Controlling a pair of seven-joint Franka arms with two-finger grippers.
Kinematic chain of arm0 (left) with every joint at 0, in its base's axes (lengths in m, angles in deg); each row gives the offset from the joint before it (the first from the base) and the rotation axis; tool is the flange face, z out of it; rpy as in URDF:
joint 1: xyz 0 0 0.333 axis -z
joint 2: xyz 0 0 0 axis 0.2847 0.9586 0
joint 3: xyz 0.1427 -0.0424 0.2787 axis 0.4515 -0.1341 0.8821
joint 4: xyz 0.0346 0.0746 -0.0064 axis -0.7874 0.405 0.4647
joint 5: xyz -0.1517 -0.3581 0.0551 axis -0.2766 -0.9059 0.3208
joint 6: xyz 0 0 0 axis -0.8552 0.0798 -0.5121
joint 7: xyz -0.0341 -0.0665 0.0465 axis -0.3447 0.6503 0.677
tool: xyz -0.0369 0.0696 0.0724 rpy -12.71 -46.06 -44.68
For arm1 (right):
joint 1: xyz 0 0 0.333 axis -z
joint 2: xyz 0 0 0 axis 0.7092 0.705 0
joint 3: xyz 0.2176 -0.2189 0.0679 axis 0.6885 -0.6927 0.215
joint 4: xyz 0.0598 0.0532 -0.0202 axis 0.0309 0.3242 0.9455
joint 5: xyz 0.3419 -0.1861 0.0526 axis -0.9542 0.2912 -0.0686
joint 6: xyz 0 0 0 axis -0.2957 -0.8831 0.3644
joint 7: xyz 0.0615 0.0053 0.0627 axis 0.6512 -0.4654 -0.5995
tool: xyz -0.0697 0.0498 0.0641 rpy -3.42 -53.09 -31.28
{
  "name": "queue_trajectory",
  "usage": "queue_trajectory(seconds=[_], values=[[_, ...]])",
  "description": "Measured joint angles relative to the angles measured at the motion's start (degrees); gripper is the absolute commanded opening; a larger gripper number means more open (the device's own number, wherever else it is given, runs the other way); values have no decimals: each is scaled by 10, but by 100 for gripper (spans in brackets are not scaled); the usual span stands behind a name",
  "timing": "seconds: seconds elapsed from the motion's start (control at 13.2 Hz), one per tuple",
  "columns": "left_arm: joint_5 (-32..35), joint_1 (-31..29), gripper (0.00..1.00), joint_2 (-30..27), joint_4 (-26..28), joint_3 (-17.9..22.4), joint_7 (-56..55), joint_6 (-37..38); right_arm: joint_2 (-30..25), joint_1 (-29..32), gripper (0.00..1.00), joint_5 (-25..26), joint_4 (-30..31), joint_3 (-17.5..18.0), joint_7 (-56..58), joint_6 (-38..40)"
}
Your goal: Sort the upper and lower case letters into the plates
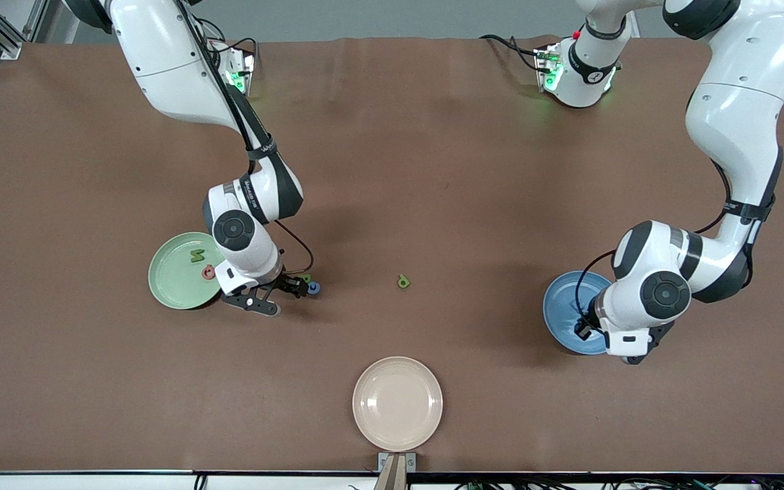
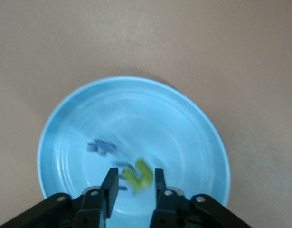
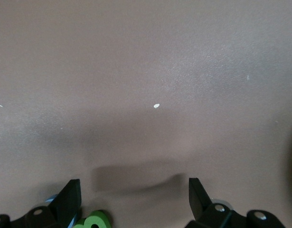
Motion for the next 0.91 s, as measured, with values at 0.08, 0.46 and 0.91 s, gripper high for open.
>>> queue_trajectory(seconds=[0.08,0.46,0.91], values=[[4,0,100,0,1,-2,0,0,3,-1,100,1,0,0,-1,-2],[5,13,100,-12,1,-83,-91,15,11,-8,100,7,0,0,-17,-12],[14,272,100,10,-66,-25,-245,11,15,-40,100,7,0,0,-69,-16]])
